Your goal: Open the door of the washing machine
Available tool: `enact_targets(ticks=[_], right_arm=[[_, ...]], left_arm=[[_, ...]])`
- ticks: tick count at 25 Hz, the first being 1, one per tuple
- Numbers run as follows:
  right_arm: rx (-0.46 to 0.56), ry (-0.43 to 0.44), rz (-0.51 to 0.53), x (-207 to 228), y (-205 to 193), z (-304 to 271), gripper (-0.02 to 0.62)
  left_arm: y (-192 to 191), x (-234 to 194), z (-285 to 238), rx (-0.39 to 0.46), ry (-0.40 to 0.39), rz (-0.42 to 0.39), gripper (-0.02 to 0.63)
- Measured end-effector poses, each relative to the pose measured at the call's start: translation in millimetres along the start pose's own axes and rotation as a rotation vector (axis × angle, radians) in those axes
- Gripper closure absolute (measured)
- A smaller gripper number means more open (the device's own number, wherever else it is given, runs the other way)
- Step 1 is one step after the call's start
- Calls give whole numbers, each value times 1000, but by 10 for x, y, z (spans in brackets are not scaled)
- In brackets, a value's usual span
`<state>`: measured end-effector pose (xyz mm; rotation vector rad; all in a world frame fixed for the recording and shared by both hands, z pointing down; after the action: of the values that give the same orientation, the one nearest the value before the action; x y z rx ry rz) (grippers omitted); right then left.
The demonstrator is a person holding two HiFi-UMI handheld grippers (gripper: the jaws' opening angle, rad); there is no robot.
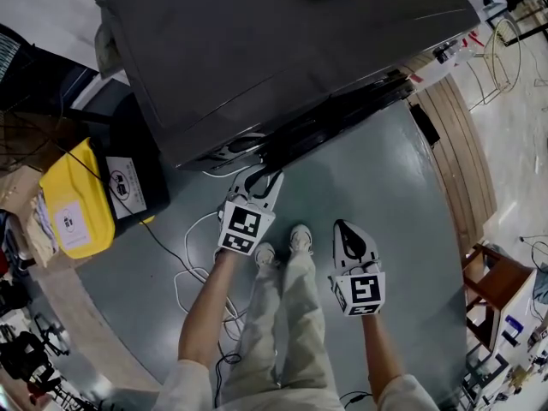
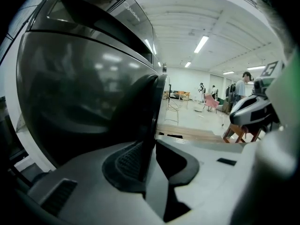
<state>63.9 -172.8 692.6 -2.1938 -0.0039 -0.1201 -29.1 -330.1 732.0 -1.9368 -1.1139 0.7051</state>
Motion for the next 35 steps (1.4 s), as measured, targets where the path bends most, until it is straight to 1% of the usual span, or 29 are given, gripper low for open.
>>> enact_targets(ticks=[1,8,14,20,23,27,35], right_arm=[[1,-4,1,11,0,-4,595],[-1,-41,-6,48,-11,8,596],[-11,-74,-22,-12,-23,36,595],[-11,-101,-43,-62,53,90,597],[-10,-110,-47,-44,52,104,596],[-8,-114,-43,-5,24,124,597],[-25,-118,-46,65,-122,402,596]], left_arm=[[-5,4,-1,0,-4,0,534],[-17,-3,9,-5,-40,-14,543],[-15,-9,-1,-12,-64,-41,549],[-14,-14,0,-26,-92,-58,549],[-15,-6,6,-27,-88,-69,551],[-15,-10,-1,-10,-68,-65,552],[-24,45,24,-21,-28,-37,552]])
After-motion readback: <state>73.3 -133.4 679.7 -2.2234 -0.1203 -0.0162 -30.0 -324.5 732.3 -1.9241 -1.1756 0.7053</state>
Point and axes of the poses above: the fingertips, and each gripper's own axes: z backward along the fingers, x to its right, y out of its top, the point moved 2 cm from there along z, backward along the fingers, and after that the axes turned 2 degrees about z, right-handed, at the moved point
